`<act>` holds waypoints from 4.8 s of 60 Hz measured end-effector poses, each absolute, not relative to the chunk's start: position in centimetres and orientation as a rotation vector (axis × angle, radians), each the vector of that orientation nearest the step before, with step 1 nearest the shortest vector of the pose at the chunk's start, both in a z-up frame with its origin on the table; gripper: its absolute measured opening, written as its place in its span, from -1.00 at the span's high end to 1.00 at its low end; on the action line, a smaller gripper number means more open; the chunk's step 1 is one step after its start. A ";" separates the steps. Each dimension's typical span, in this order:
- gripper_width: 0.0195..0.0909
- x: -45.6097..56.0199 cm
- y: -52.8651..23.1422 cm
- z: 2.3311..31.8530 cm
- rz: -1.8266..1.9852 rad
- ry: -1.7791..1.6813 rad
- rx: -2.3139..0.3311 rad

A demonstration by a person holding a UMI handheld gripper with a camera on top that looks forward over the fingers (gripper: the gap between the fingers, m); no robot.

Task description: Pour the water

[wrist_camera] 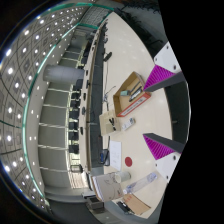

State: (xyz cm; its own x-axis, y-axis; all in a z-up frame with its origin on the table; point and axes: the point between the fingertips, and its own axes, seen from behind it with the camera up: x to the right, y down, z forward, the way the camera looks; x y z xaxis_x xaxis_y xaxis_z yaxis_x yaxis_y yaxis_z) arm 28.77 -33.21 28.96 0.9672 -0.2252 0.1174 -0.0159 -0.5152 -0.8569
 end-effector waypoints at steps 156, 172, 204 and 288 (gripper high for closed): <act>0.73 -0.4 13.3 22.3 -1.589 -1.267 -1.201; 0.73 -2.7 15.2 21.3 -1.732 -1.503 -0.969; 0.73 -0.7 12.3 23.7 -1.051 -0.965 -1.517; -0.86 -0.2 3.4 12.0 -0.021 -0.210 -2.156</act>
State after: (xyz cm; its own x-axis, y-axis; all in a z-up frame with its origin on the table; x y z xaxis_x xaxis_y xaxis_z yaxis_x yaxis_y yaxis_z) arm -0.23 3.44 12.03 0.9852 0.1423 0.0955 0.1587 -0.5466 -0.8222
